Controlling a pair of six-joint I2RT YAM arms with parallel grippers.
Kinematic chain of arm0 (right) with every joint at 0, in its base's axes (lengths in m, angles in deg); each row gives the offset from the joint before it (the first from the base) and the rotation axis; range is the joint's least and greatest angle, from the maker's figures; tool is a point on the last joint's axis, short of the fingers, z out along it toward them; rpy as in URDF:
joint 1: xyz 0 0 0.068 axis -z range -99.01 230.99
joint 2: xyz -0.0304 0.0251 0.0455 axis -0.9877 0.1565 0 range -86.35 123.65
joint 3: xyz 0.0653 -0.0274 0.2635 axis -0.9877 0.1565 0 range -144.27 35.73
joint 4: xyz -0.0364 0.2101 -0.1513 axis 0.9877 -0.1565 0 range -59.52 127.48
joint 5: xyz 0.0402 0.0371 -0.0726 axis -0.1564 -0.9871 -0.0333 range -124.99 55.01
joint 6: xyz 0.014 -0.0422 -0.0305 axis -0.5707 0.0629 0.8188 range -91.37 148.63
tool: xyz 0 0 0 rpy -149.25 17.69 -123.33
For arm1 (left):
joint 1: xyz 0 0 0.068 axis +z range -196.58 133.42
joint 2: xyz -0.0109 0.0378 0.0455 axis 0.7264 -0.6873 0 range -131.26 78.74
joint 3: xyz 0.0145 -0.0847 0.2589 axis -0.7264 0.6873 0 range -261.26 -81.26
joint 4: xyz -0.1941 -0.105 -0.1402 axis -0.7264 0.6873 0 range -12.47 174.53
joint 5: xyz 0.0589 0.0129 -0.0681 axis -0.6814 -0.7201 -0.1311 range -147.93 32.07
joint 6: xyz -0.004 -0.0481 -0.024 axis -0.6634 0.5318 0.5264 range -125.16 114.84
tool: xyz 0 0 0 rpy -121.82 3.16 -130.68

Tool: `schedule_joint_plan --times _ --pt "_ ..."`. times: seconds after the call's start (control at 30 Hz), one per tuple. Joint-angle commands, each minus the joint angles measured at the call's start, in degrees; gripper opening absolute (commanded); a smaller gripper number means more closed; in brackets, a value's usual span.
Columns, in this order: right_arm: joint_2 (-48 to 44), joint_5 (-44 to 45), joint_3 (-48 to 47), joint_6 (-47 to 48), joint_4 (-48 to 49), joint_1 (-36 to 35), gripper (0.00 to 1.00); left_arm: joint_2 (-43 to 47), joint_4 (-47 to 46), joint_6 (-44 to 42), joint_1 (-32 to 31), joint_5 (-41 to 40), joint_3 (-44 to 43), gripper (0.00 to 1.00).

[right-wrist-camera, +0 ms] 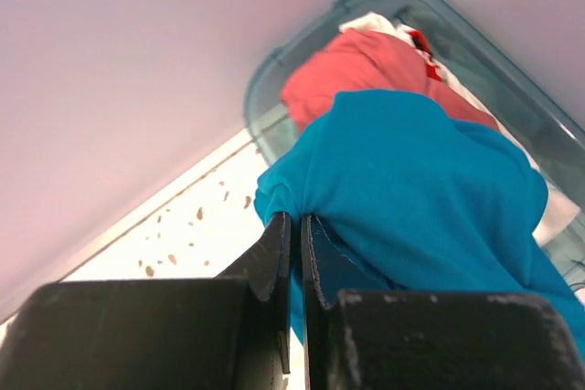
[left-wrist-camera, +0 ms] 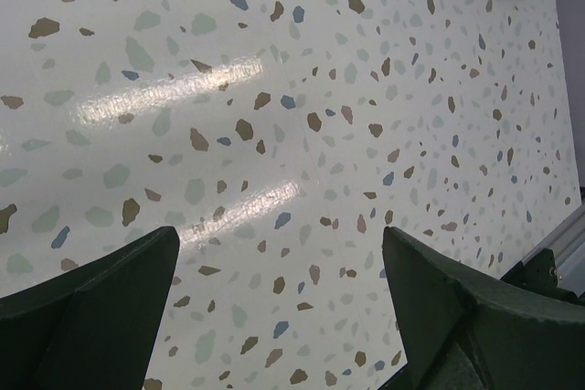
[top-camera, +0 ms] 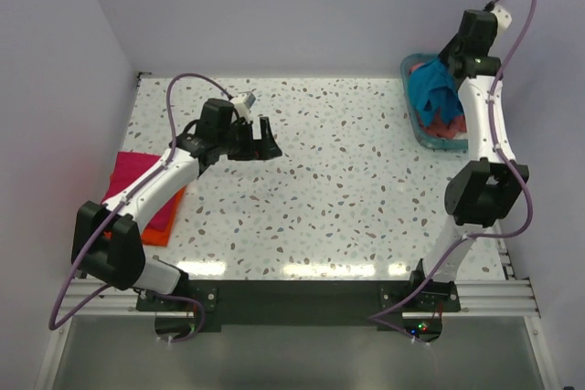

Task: Fold and stack the t-shirts
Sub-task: Grab the tshirt from the pile, then move the tshirt to the center of the board

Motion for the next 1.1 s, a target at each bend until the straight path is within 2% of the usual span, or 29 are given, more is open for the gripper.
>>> schedule_joint_plan --times 0.0,0.07,0.17,0.33,0.47,0.53,0.57,0.6,0.63,0.7,0.73,0.83,0.9,0.97,1.07 --pt "-7.29 -0.02 -3.45 4.27 5.01 -3.86 0.0 2.89 -3.57 0.57 0.15 -0.66 -1.84 0.98" --pt "-8.35 3.14 -4.5 6.56 4.23 -5.7 0.0 3.33 -3.57 0.92 0.15 -0.58 -1.93 0.97" --pt "-10.28 -2.02 -6.44 5.51 2.64 -6.32 0.0 4.38 -3.05 0.84 0.24 -1.71 -1.93 0.97" --pt "-17.21 -2.12 -3.02 5.43 3.69 -15.63 0.0 6.32 -1.99 1.8 1.29 -5.23 -2.1 0.97" --pt "-23.02 -3.44 7.05 2.79 6.06 -24.93 0.0 9.48 -1.73 3.82 3.14 -7.25 -0.09 0.97" --pt "-26.79 -5.8 12.34 0.17 8.43 -27.32 0.0 10.62 -2.08 4.79 4.54 -7.61 1.06 0.96" --pt "-28.12 -7.38 19.07 -0.98 9.74 -28.46 0.01 11.32 -2.17 5.05 5.24 -7.52 2.11 0.96" --pt "-28.92 -8.87 22.44 -2.12 12.19 -28.56 0.15 11.5 -2.34 5.32 5.51 -7.35 2.55 0.96" --pt "-29.27 -9.76 25.26 -3.44 12.48 -28.56 0.24 11.59 -2.43 5.41 5.69 -7.26 2.99 0.96" --pt "-26.56 -10.47 29.58 -3.19 9.61 -28.39 0.36 11.51 -2.95 5.67 5.78 -6.47 4.66 0.96" --pt "-24.64 -11.69 30.12 -2.23 8.45 -27.43 0.46 11.42 -4.09 6.02 5.78 -6.29 5.62 0.96" --pt "-19.09 -13.62 32.57 -1.61 5.54 -26.19 0.63 10.72 -5.59 7.43 5.78 -5.85 9.75 0.95" --pt "-19.16 -15.73 37.13 -2.3 7.54 -26.8 0.69 10.54 -6.73 8.3 5.69 -5.76 13.18 0.91" --pt "-20.3 -16.71 43.27 -3.27 9.84 -28.2 0.69 10.71 -7.87 9.01 5.25 -5.94 17.82 0.88" --pt "-22.41 -12.25 48.81 -3.02 9.85 -34.17 0.69 11.15 -9.19 10.06 4.03 -6.46 23.1 0.81"
